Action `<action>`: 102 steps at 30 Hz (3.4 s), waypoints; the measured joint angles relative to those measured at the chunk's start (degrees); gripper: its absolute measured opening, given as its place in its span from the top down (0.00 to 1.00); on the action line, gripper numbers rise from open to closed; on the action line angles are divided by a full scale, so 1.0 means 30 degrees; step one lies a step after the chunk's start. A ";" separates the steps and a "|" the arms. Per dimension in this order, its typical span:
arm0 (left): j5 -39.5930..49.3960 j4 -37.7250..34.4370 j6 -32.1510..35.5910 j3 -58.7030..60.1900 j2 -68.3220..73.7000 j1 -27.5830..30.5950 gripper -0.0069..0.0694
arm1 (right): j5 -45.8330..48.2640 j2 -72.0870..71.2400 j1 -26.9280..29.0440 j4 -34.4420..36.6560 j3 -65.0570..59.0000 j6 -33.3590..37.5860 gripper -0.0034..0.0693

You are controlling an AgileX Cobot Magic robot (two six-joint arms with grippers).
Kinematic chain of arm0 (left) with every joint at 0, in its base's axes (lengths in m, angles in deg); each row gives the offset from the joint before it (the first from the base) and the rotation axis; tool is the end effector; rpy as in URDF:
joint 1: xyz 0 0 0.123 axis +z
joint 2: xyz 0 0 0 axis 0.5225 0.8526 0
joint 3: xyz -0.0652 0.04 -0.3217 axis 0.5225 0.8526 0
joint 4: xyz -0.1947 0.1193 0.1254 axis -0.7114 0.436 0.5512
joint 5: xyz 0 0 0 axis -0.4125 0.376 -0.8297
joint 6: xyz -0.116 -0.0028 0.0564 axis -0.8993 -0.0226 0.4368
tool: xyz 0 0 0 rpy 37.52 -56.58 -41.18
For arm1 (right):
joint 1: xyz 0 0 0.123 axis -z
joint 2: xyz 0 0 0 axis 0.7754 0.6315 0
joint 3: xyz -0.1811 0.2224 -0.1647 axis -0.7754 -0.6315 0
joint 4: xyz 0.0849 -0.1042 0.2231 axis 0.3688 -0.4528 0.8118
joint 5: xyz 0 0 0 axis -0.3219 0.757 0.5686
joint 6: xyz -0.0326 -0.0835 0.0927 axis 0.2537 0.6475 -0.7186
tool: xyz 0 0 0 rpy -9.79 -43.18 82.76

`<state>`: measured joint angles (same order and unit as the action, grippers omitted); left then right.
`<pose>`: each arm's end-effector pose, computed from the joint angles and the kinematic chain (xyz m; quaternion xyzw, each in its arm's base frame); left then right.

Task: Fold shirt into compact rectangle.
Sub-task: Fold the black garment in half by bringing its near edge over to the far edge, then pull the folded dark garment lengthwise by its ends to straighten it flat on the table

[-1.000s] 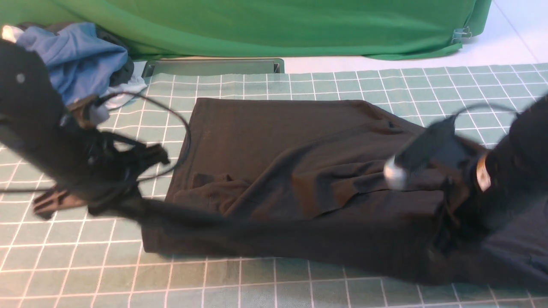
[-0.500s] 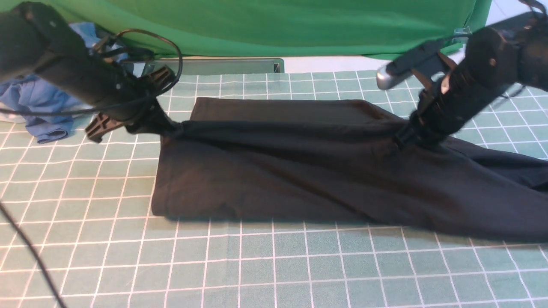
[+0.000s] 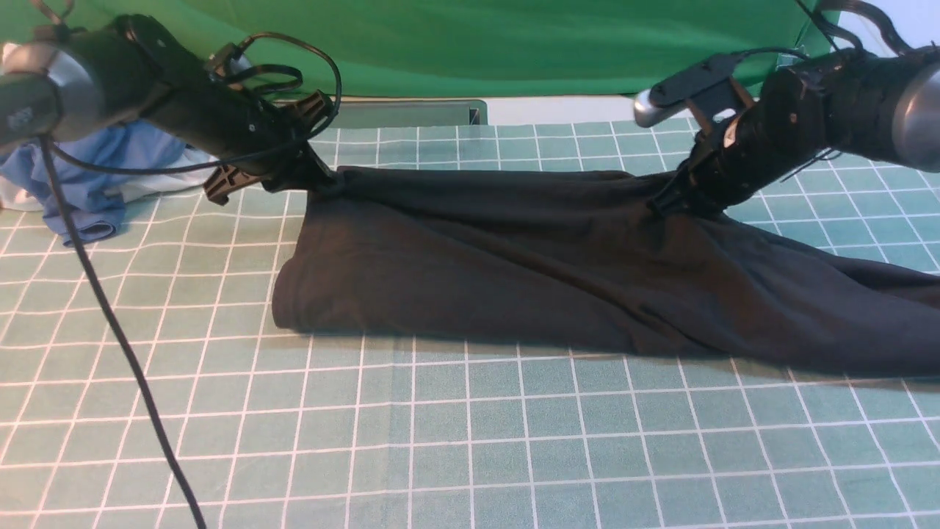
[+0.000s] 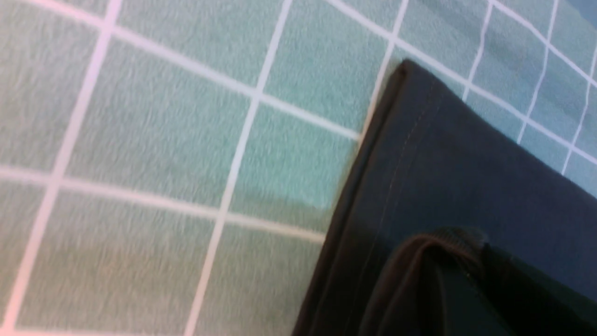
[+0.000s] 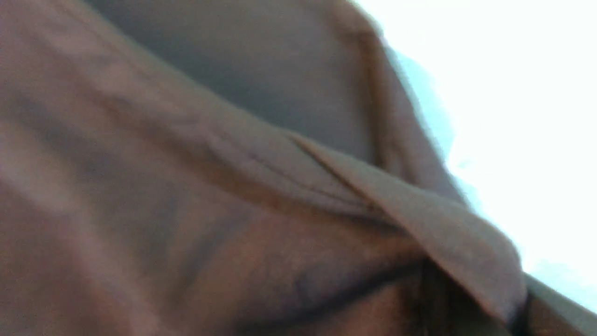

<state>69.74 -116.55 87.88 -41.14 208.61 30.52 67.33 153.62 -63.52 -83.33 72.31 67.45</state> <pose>0.5372 -0.0541 0.1951 -0.1647 0.9293 -0.2335 0.2342 0.4864 0.1022 0.1923 -0.1640 0.9411 -0.0144 0.2952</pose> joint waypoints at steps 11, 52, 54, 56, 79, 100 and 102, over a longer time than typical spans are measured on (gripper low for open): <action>-0.1779 -0.0239 0.1580 -0.0169 0.0228 0.0000 0.88 | -0.3077 0.0687 0.0600 0.0048 0.0014 -0.0959 0.84; 0.8834 0.2483 0.0790 0.4800 -0.5658 0.0254 0.80 | 1.3570 -0.3555 0.0731 0.6004 0.9115 0.1166 0.91; 0.8194 0.2842 0.0750 0.4702 -0.5613 -0.0087 0.70 | 1.3665 -0.4154 0.0731 0.6123 0.8116 0.1616 0.91; 0.7708 0.3082 0.0638 0.4242 -0.5613 -0.0255 0.57 | 1.3786 -0.4348 0.0731 0.6123 0.7294 0.1757 0.91; 0.4846 0.2263 -0.0867 0.3698 -0.2368 -0.1191 0.41 | 1.3752 -0.4267 0.0573 0.5463 0.5633 0.0491 0.91; 0.9422 0.7139 -0.0587 0.8744 -0.7997 -0.1191 0.82 | 1.3745 -1.0936 0.0573 0.3127 -0.2226 0.0739 0.91; 0.9469 0.7271 -0.0629 0.9724 -0.8536 -0.1191 0.82 | 1.3774 -1.1145 0.0573 0.3109 -0.3010 0.0739 0.91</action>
<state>98.14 -94.74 86.00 -11.96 183.00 26.95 108.66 120.19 -61.81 -74.00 63.28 69.67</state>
